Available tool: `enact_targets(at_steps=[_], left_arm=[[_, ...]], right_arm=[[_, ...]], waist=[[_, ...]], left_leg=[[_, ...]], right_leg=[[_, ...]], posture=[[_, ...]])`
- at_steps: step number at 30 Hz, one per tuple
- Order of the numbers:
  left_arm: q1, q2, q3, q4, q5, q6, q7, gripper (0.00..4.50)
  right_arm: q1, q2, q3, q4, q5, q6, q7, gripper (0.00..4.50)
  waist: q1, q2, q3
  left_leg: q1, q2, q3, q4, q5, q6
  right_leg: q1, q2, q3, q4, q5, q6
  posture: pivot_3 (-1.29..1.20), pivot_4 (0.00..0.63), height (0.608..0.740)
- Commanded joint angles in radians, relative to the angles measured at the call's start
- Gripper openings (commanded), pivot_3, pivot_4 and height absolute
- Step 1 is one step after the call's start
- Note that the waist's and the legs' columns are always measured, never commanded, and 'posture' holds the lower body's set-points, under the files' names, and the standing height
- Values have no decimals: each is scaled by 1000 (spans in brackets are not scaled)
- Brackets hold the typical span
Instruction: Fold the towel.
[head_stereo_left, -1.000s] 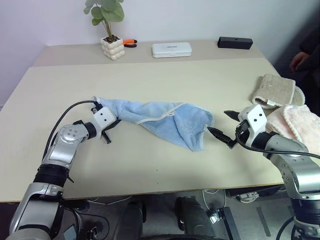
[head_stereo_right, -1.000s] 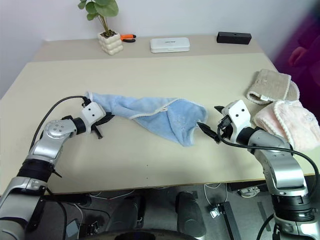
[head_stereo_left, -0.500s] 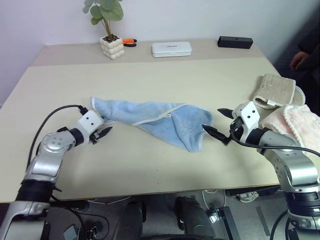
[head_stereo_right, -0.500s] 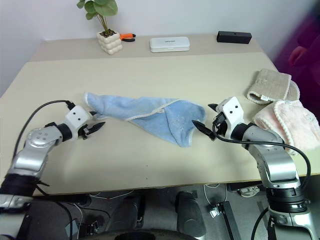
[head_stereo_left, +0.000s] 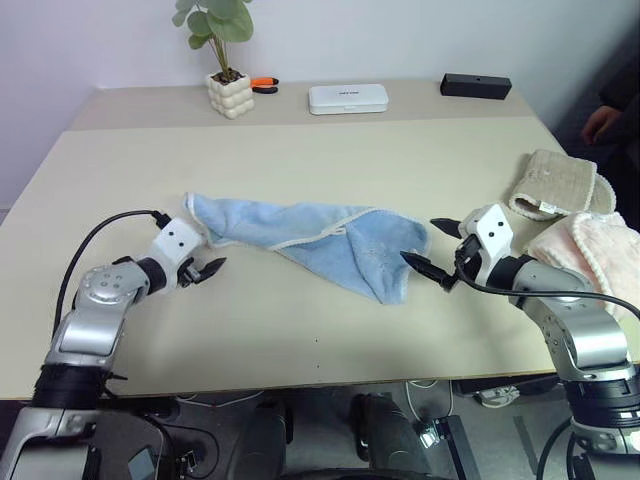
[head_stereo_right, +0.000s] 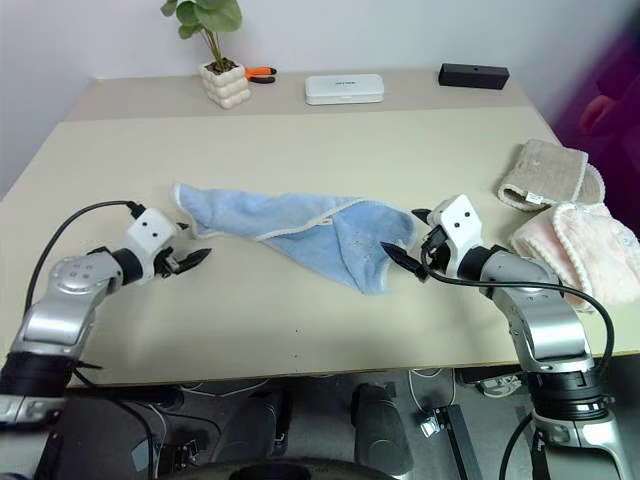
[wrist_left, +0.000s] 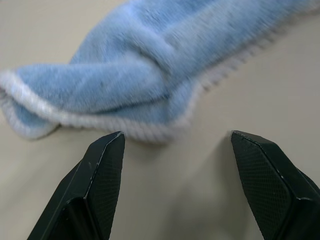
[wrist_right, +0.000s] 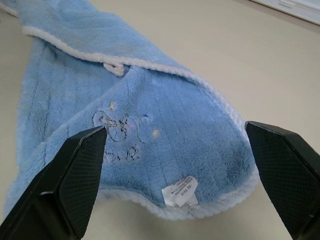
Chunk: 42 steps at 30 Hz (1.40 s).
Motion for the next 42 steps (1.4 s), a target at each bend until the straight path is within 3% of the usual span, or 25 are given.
enact_targets(at_steps=[1, 4, 8, 17, 24, 32, 37, 42], left_arm=[[-46, -19, -42, 94, 32, -35, -5, 3203], [-67, -24, -47, 132, 34, -68, -15, 2139], [-62, -13, -42, 141, 34, -95, -24, 33], [32, 45, 70, -20, -30, -82, -19, 33], [232, 96, 186, -239, -105, 5, -42, 33], [286, 100, 207, -284, -107, 39, -24, 33], [298, 102, 213, -289, -106, 43, -20, 33], [323, 104, 224, -300, -106, 48, -18, 0]], right_arm=[[-2, 1, -18, -24, 1, -20, -2, 4500], [18, -3, -31, -43, 2, -14, -12, 4500], [41, -9, -47, -65, 6, -7, -21, 4500], [-28, -36, 4, -24, -65, -29, -23, 4500], [-298, -11, 102, 284, -161, -79, 6, 4500], [-531, 50, 188, 720, -223, -150, 117, 4500], [-600, 76, 198, 881, -263, -238, 138, 4500], [-601, 73, 189, 884, -267, -241, 183, 2261]], waist=[[-1, 0, 0], [-3, 0, 0], [-5, 0, 0], [-13, 0, 0], [-8, 0, 1], [-10, 0, 1], [-13, 0, 1], [-13, 1, 2]], left_leg=[[0, 0, 0, 0, 0, 0], [0, 0, 0, 0, 0, 0], [0, 0, 0, 0, 0, 0], [0, 1, 0, -1, 0, 0], [0, 1, 1, -1, 0, 0], [-1, 1, 1, -1, 0, 0], [-1, 1, 1, -2, 0, 0], [-1, 1, 1, -2, 0, 0]], right_leg=[[0, 0, 0, 0, 0, 0], [0, 0, 0, 0, 0, 0], [0, 0, 0, 0, 0, 0], [-2, 0, 0, 1, 0, 0], [-3, 0, 1, 1, 0, 0], [-3, 0, 0, 0, 0, 0], [-4, 0, 0, 0, 0, 0], [-4, 0, 0, 0, 0, 0]], posture=[[0, 150, 738], [0, 150, 738], [0, 150, 738], [0, 150, 738], [0, 150, 738], [0, 150, 738], [0, 150, 738], [0, 150, 738]])
